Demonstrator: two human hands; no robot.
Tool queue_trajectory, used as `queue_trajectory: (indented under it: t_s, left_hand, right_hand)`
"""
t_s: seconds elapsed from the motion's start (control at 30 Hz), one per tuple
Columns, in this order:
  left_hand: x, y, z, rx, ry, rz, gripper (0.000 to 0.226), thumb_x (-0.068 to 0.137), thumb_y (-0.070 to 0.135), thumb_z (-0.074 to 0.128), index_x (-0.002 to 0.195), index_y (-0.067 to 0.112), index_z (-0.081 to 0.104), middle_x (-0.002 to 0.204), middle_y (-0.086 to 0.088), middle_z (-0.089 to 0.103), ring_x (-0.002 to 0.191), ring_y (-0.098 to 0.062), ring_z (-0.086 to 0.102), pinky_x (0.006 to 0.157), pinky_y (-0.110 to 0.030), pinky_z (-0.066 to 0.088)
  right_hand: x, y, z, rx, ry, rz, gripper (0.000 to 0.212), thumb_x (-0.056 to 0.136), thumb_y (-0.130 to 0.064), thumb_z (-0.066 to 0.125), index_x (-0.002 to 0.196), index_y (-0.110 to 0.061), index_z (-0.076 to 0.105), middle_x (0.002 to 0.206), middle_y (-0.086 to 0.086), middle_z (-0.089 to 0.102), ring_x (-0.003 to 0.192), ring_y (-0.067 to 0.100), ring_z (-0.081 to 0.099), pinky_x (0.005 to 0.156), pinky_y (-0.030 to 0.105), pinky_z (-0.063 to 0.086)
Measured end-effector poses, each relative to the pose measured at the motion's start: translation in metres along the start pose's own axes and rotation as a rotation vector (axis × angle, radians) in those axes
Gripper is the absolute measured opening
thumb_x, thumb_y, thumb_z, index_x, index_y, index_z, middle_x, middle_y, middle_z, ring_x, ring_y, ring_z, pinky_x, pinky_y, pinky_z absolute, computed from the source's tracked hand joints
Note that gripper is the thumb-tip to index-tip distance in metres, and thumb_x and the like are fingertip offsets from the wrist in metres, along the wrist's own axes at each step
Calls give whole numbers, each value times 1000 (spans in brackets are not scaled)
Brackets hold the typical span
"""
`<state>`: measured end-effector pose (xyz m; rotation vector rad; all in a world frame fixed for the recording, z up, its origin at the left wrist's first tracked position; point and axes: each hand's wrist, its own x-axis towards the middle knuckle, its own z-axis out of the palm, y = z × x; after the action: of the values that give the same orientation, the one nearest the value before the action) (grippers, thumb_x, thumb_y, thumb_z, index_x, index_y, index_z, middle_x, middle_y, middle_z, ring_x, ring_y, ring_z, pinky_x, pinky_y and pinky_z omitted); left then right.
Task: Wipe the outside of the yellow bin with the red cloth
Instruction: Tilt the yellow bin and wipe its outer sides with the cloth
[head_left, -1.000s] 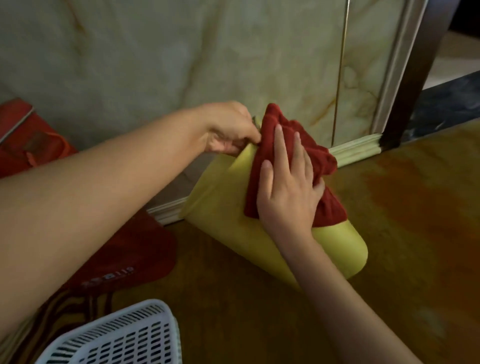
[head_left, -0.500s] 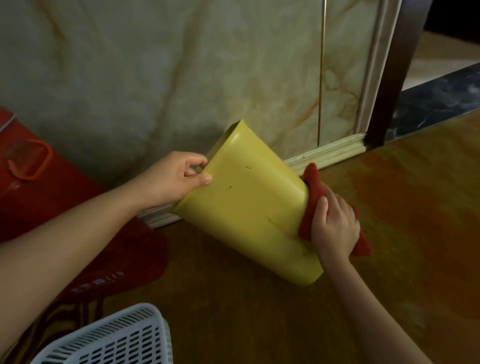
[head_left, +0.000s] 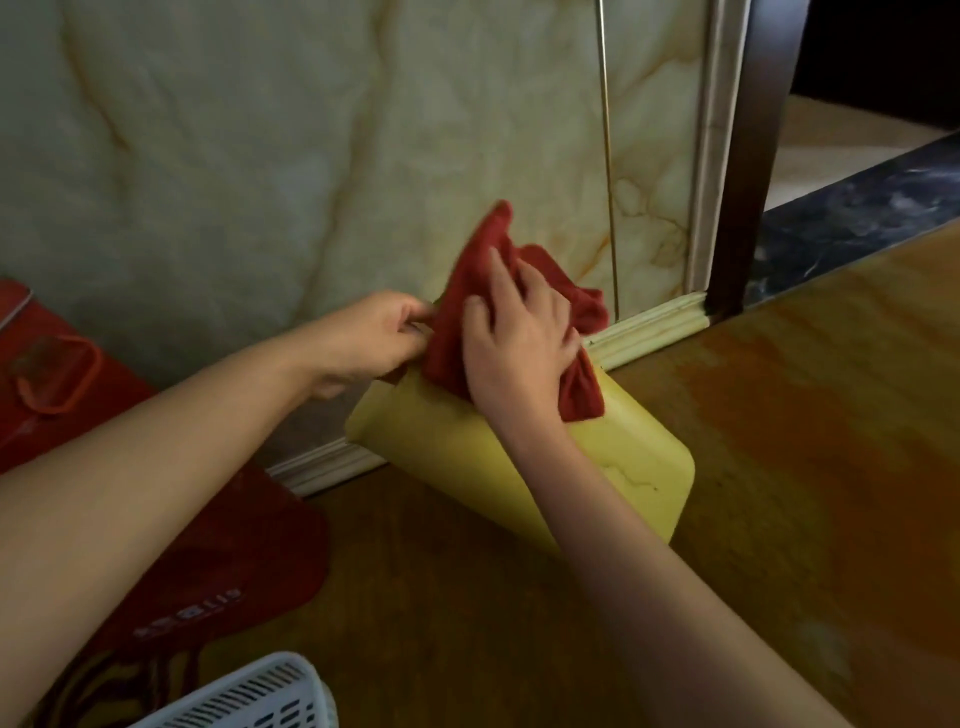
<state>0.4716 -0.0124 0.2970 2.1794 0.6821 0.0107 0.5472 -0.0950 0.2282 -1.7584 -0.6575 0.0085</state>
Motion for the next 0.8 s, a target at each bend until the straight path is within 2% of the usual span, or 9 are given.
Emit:
queue_trajectory:
  t_s: [0.1, 0.17, 0.27, 0.37, 0.5, 0.57, 0.63, 0.73, 0.8]
  left_hand:
    - [-4, -10, -17, -159, -206, -98, 33, 86, 5, 50, 116, 16, 56, 124, -19, 61, 107, -28, 59, 94, -45, 46]
    - [-13, -26, -26, -233, -334, -122, 62, 77, 3, 60, 129, 34, 44, 127, -7, 62, 116, -26, 57, 97, -46, 45]
    - [-24, -55, -32, -262, -243, -140, 89, 74, -9, 59, 137, 44, 25, 126, -1, 62, 111, -23, 61, 86, -38, 54]
    - [-28, -77, -42, -309, -188, -148, 87, 76, -13, 54, 130, 50, 25, 111, 6, 70, 94, -14, 68, 67, -26, 57]
    - [-25, -92, -55, -278, -187, -158, 88, 75, -12, 55, 132, 48, 25, 82, 2, 76, 74, -9, 69, 57, -21, 54]
    - [-24, -95, -58, -290, -135, -164, 87, 73, -9, 59, 134, 43, 26, 79, -2, 76, 76, -10, 70, 59, -22, 55]
    - [-20, -94, -55, -240, -48, -132, 82, 67, -1, 67, 134, 34, 34, 88, -1, 75, 81, -9, 70, 63, -20, 55]
    - [-12, -84, -44, -82, 22, -3, 55, 67, 9, 72, 114, 32, 57, 92, 15, 74, 85, 1, 67, 67, -12, 51]
    - [-11, -80, -40, -64, 4, 47, 45, 71, 7, 70, 101, 40, 63, 89, 23, 73, 87, 1, 67, 68, -13, 51]
  right_hand:
    - [5, 20, 9, -282, -80, -207, 57, 83, -65, 29, 138, -51, 23, 159, -4, 5, 144, 28, -3, 105, 67, -4]
    - [15, 39, 16, -281, -154, -211, 62, 81, -69, 26, 139, -54, 11, 158, -8, -7, 144, 29, -9, 104, 70, 0]
    - [27, 62, 28, -277, -305, -195, 59, 82, -69, 21, 137, -58, 2, 159, -8, -4, 145, 27, 2, 107, 68, 12]
    - [22, 76, 39, -323, -357, -261, 56, 82, -70, 13, 134, -61, -2, 158, -8, 5, 144, 26, 8, 108, 65, 14]
    - [5, 93, 33, -395, -341, -289, 56, 80, -73, 11, 133, -62, -4, 157, -8, 15, 144, 24, 11, 110, 61, 15]
    - [-2, 112, 19, -437, -326, -234, 56, 80, -73, 13, 133, -63, -2, 157, -7, 16, 144, 21, 10, 112, 57, 13]
    - [-10, 137, -2, -454, -283, -82, 58, 79, -73, 15, 135, -59, 3, 157, -6, 15, 144, 19, 8, 113, 54, 11]
    - [-30, 159, -32, -332, -212, 288, 68, 78, -76, 14, 141, -49, 11, 159, -2, 8, 145, 22, 4, 114, 55, 13]
    - [-43, 153, -34, -309, -182, 390, 68, 81, -70, 14, 143, -45, 8, 159, 2, 3, 145, 25, 0, 114, 54, 9]
